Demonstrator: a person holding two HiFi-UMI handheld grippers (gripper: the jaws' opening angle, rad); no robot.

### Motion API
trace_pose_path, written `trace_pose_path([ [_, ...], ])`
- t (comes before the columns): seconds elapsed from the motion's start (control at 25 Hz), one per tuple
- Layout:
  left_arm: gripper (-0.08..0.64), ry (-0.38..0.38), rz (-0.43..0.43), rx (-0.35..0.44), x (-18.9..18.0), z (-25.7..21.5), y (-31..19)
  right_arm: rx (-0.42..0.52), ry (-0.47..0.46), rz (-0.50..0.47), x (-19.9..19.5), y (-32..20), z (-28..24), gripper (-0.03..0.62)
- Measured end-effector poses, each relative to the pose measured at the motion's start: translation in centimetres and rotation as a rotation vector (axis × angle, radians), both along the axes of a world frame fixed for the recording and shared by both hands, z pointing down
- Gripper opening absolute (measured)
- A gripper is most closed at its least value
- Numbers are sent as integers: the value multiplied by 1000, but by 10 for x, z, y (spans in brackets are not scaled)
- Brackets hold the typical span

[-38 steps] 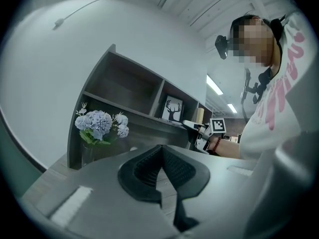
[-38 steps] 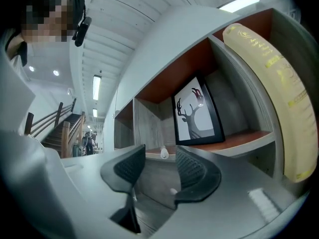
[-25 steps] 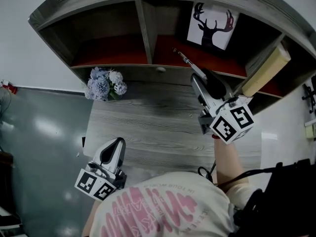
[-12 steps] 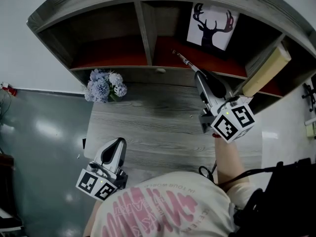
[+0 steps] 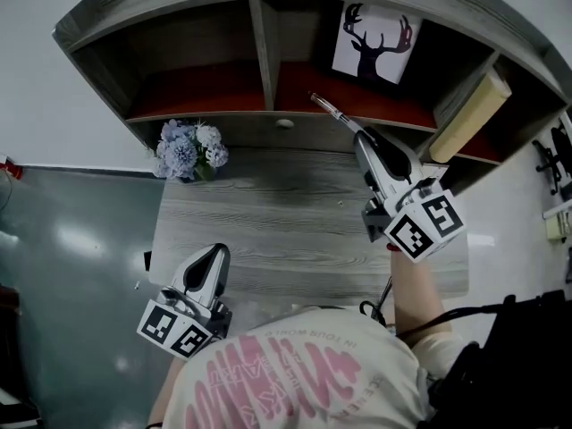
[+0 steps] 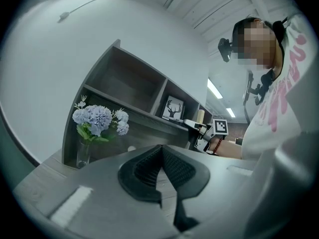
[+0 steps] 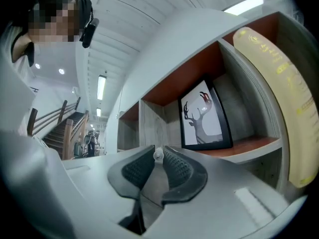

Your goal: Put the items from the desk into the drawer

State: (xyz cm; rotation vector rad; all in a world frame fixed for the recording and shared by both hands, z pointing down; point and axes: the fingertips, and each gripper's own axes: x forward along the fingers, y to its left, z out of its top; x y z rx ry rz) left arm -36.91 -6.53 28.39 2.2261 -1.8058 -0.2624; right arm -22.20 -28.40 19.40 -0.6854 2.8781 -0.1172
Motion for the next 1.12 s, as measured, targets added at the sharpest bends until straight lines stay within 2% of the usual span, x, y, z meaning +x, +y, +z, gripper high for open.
trace_pose_path([
  [0.16, 20, -2, 38, 26, 8, -4, 8, 58, 27, -33, 3, 35, -11, 55],
  [0.44, 20, -12, 103, 70, 23, -18, 41, 73, 46, -100, 3, 113, -21, 57],
  [0.72, 20, -21, 189, 122, 42, -33, 86, 93, 68, -87, 16, 198, -21, 57],
  [0.96, 20, -25, 280, 127, 65, -31, 133, 74, 98, -44, 36, 267, -7, 57],
  [1.12, 20, -1, 321, 139, 80, -30, 154, 59, 141, -10, 53, 301, 1, 57],
])
